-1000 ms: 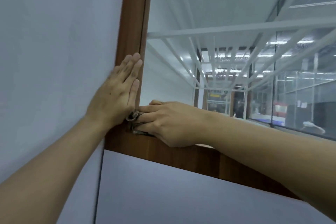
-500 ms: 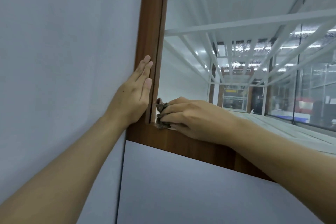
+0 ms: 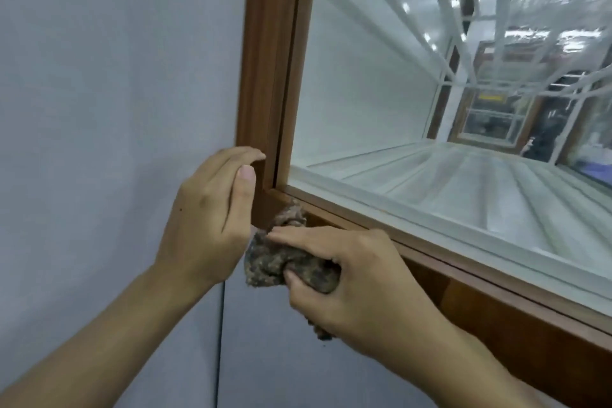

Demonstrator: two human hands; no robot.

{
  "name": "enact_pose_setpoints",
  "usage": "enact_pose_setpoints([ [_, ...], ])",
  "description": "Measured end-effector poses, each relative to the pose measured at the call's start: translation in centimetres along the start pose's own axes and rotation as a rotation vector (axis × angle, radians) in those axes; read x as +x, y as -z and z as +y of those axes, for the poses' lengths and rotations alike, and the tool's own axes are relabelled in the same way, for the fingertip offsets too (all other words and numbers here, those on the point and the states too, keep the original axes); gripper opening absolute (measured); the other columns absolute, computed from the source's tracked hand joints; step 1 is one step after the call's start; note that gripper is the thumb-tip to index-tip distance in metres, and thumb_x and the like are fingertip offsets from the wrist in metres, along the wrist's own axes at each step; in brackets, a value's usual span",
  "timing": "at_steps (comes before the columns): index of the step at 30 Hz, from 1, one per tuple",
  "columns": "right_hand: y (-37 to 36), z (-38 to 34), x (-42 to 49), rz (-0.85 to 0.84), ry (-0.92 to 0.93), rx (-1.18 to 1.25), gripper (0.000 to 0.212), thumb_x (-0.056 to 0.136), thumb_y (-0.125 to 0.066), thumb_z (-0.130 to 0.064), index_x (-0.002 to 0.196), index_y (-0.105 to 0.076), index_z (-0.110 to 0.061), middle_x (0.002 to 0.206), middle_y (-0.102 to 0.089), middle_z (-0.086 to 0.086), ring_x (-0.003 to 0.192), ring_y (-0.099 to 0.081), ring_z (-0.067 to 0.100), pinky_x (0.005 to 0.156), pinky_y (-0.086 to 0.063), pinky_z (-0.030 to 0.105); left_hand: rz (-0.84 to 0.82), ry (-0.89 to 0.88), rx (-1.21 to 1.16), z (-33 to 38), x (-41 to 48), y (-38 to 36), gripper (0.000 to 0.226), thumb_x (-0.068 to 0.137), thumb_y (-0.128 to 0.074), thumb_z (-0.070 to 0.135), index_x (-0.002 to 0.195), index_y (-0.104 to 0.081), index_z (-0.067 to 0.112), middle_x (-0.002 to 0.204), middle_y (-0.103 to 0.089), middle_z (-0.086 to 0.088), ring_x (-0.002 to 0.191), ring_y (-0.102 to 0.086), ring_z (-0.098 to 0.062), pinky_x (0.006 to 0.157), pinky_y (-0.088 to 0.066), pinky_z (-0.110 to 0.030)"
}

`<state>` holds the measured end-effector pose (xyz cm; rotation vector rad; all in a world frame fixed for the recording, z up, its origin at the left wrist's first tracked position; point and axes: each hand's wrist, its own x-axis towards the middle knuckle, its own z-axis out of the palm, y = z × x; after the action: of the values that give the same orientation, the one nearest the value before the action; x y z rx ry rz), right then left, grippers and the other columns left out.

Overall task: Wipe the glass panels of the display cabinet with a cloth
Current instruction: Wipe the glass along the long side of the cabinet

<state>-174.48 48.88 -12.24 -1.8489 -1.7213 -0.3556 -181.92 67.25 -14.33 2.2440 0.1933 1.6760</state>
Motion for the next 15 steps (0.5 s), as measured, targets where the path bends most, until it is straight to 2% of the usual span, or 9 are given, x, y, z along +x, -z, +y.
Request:
enact_pose_setpoints([
  [3,0.6,-0.2,0.2,-0.042,-0.037,0.062,0.038,0.084,-0.073,-0.014,0.12,-0.072,-0.025,0.111,-0.074,-0.013,0.11,-0.059,-0.003,0.097,-0.042,0.005,-0.141,0.067,0.015,0.9,-1.0,0.4,0.044,0.105,-0.029,0.029,0.126,-0.062,0.01,0.121,-0.057,0.006,0.112,-0.052,-0.004,0.096,-0.034,-0.006],
  [6,1.7,-0.6,0.1,-0.118,-0.143,0.172,0.035,0.087,-0.071,-0.015,0.12,-0.073,-0.025,0.107,-0.075,-0.014,0.101,-0.061,-0.008,0.087,-0.046,0.004,-0.297,0.168,0.024,1.2,-1.8,1.4,0.05,0.105,-0.026,0.04,0.132,-0.059,0.014,0.134,-0.051,0.008,0.124,-0.048,-0.003,0.103,-0.03,-0.007],
  [8,2.6,-1.0,-0.4,-0.195,-0.246,0.221,0.037,0.088,-0.069,-0.019,0.124,-0.071,-0.029,0.112,-0.073,-0.017,0.102,-0.061,-0.008,0.09,-0.045,0.005,-0.372,0.267,0.004,1.9,-1.9,2.1,0.054,0.104,-0.024,0.047,0.131,-0.061,0.017,0.136,-0.05,0.012,0.128,-0.047,-0.001,0.107,-0.031,-0.01],
  [10,4.0,-1.4,-0.8,-0.282,-0.338,0.248,0.038,0.089,-0.068,-0.022,0.126,-0.07,-0.033,0.116,-0.072,-0.018,0.106,-0.062,-0.001,0.095,-0.046,0.009,-0.465,0.32,0.0,3.1,-1.9,2.7,0.056,0.104,-0.022,0.05,0.123,-0.065,0.018,0.128,-0.054,0.014,0.12,-0.051,0.0,0.103,-0.036,-0.015],
  [13,7.1,-2.2,-1.1,-0.359,-0.405,0.293,0.039,0.087,-0.069,-0.017,0.124,-0.071,-0.029,0.118,-0.073,-0.012,0.106,-0.061,-0.003,0.087,-0.043,0.0,-0.612,0.367,-0.036,5.8,-1.2,3.8,0.057,0.102,-0.021,0.052,0.112,-0.068,0.02,0.111,-0.062,0.014,0.106,-0.056,0.001,0.095,-0.043,-0.023],
  [15,9.6,-3.2,-1.3,-0.389,-0.425,0.285,0.039,0.086,-0.07,-0.018,0.124,-0.072,-0.028,0.12,-0.072,-0.011,0.106,-0.06,-0.005,0.086,-0.043,0.001,-0.703,0.431,-0.087,8.2,-0.5,4.4,0.061,0.099,-0.02,0.057,0.11,-0.069,0.022,0.107,-0.065,0.016,0.104,-0.058,0.003,0.093,-0.045,-0.024],
])
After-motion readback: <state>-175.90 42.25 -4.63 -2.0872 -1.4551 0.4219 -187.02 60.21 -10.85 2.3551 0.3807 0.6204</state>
